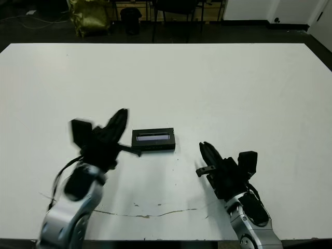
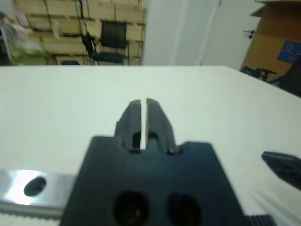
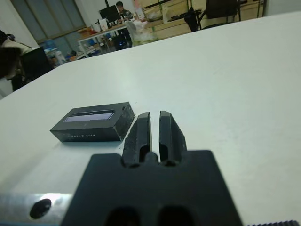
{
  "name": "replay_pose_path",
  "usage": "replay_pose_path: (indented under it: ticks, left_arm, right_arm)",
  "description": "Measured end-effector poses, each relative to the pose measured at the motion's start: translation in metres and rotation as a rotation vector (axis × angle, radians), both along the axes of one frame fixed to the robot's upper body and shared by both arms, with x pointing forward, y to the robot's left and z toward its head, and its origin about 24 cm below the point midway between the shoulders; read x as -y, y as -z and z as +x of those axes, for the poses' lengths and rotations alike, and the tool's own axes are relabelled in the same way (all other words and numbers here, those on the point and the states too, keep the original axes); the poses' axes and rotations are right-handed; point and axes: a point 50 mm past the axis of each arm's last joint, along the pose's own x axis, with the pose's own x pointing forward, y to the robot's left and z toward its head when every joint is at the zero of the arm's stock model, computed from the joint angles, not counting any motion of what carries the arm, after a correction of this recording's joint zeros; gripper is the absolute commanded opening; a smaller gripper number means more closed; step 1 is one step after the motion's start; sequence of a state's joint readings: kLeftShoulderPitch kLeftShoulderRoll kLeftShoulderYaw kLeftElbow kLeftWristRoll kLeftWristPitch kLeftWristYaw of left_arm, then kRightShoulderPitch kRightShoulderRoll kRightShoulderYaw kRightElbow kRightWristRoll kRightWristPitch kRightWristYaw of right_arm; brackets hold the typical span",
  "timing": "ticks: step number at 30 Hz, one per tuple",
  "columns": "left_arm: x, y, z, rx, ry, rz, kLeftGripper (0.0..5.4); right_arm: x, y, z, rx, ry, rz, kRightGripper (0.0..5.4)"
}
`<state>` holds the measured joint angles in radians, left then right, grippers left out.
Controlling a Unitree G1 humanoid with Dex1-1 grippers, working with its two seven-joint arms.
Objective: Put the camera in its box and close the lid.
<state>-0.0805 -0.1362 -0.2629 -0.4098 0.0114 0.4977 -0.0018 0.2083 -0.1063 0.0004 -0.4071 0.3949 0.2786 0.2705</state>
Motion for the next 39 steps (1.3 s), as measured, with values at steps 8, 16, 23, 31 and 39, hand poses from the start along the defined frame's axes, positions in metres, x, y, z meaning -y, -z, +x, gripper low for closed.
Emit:
replay_pose_path:
  ticks: [8,16,23,31,39]
  left_arm:
    - [0.014,0.019,0.03,-0.148,-0.043,0.039,0.02]
    - [0.021,0.04,0.035,-0.275,-0.094,0.04,0.02]
    - [0.033,0.042,0.031,-0.277,-0.075,0.034,0.02]
    - [0.044,0.048,0.029,-0.219,-0.069,0.051,0.02]
    - [0.053,0.058,0.023,-0.234,-0.07,0.155,0.02]
  right_arm:
    - [0.003,-0.003,-0.003,-0.026,0.046,-0.024,0.0]
    - [0.004,-0.005,-0.004,-0.022,0.05,-0.035,0.0]
    - [0.003,-0.004,-0.004,-0.018,0.023,-0.019,0.0]
    - [0.002,-0.009,-0.005,-0.011,0.02,-0.028,0.0]
    - [0.003,-0.007,-0.006,-0.025,0.025,-0.044,0.0]
